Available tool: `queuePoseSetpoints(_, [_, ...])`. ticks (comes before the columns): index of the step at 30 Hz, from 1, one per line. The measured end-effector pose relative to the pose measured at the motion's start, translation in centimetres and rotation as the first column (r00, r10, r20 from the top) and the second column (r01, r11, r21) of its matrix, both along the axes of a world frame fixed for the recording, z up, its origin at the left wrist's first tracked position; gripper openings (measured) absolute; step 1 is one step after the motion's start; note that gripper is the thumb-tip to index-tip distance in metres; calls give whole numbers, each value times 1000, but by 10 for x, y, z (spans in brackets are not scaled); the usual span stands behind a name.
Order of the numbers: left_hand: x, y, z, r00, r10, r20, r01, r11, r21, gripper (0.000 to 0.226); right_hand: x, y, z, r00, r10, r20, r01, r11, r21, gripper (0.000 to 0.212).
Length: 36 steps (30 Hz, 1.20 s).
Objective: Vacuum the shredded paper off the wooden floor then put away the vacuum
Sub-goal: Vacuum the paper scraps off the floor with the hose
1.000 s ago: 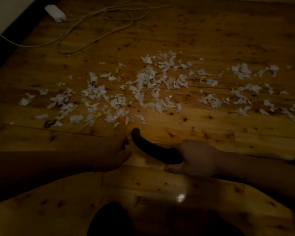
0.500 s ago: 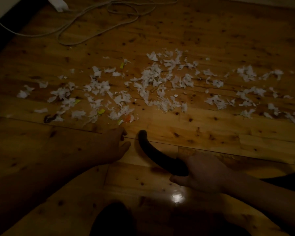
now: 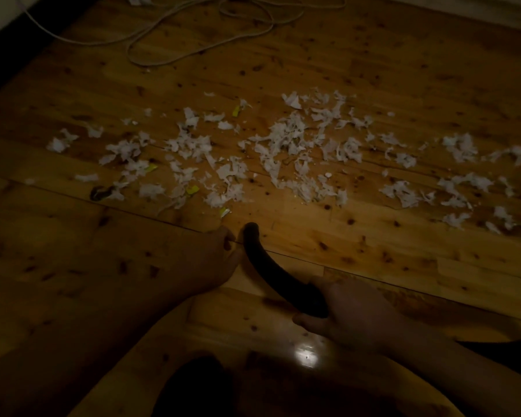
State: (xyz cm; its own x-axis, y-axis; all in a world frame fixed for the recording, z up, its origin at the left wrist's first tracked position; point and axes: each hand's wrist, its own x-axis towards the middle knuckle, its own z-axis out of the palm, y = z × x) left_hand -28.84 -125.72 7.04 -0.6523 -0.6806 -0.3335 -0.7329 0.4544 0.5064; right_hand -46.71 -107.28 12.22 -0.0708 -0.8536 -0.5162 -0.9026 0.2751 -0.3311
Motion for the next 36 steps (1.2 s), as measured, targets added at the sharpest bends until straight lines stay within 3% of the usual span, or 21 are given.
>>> queuePoseSetpoints(5, [0, 7, -2, 998, 11, -55, -6, 996, 86, 31, 0, -6, 2, 1000, 15, -13, -15, 1000, 15, 73])
queuePoseSetpoints(18, [12, 0, -12, 993, 53, -103, -53, 999, -6, 35, 0, -21, -8, 997, 29, -73, -27, 999, 21, 67])
queuePoseSetpoints(24, [15, -2, -13, 990, 70, -124, -78, 995, -55, 39, 4, -30, -12, 999, 15, -30, -14, 1000, 13, 64])
queuePoseSetpoints(36, [17, -11, -15, 977, 193, -91, -197, 980, -27, 32, 10, -45, -14, 999, 49, -6, -49, 999, -22, 62])
